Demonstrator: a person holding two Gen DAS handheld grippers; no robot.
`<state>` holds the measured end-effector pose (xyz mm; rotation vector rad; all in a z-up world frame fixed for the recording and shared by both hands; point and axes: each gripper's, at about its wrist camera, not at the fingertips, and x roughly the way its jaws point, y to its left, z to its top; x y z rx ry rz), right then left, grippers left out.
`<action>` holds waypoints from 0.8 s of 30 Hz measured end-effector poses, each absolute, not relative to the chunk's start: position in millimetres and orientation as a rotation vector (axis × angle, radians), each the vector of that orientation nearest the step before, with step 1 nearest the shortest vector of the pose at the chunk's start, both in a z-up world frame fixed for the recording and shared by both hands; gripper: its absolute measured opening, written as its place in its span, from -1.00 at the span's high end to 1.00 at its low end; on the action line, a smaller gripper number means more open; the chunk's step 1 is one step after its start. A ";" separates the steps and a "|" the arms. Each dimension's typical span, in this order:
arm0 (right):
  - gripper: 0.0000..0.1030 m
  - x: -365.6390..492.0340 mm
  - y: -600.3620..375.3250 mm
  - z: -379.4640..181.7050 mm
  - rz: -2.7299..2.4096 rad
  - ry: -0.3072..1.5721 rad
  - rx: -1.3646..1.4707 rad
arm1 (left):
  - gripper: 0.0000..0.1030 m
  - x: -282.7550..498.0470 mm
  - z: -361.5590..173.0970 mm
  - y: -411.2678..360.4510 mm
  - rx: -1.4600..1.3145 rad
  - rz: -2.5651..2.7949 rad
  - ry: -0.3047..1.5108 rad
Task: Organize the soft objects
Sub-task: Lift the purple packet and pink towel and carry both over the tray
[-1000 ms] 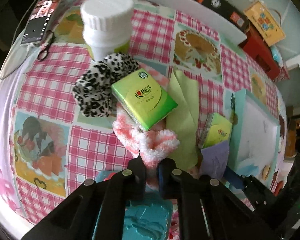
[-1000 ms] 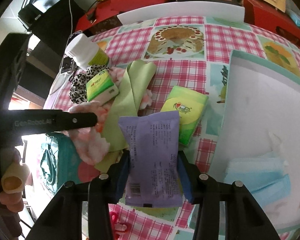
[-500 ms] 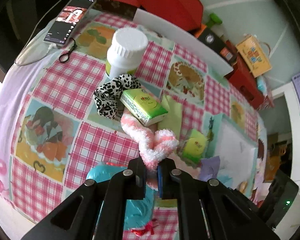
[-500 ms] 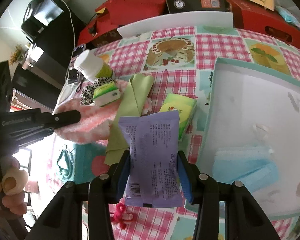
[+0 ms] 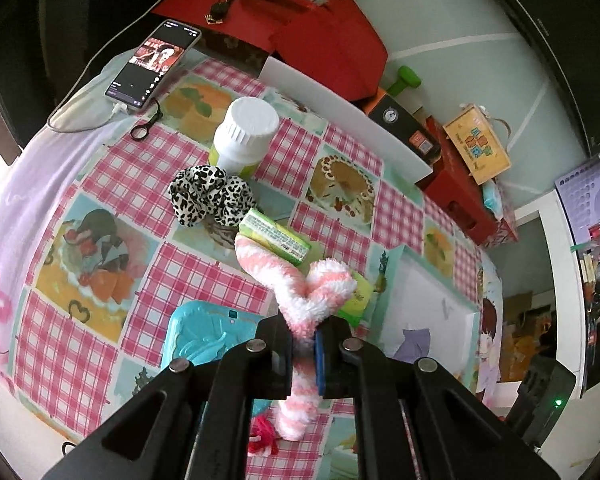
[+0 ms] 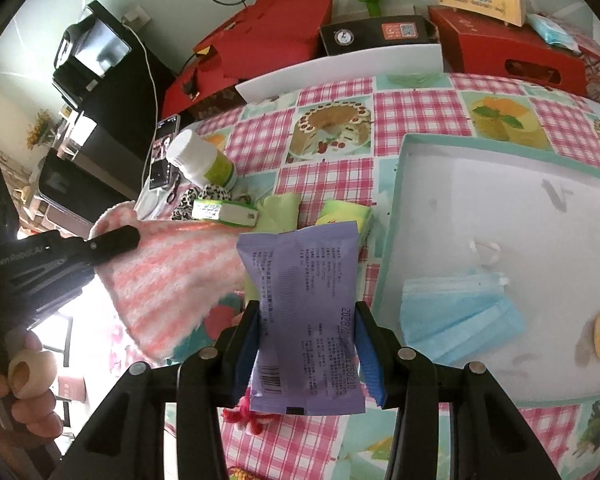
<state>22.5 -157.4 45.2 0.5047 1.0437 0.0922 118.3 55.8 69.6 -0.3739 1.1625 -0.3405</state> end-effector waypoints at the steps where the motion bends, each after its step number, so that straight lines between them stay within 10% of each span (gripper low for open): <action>1: 0.07 21.9 -158.4 46.7 0.091 1.041 0.508 | 0.85 117.2 71.7 56.5 -0.377 -0.342 1.157; 24: 0.07 2.8 -176.6 77.2 0.074 0.944 0.534 | 0.85 99.9 140.0 57.2 -0.377 -0.384 0.985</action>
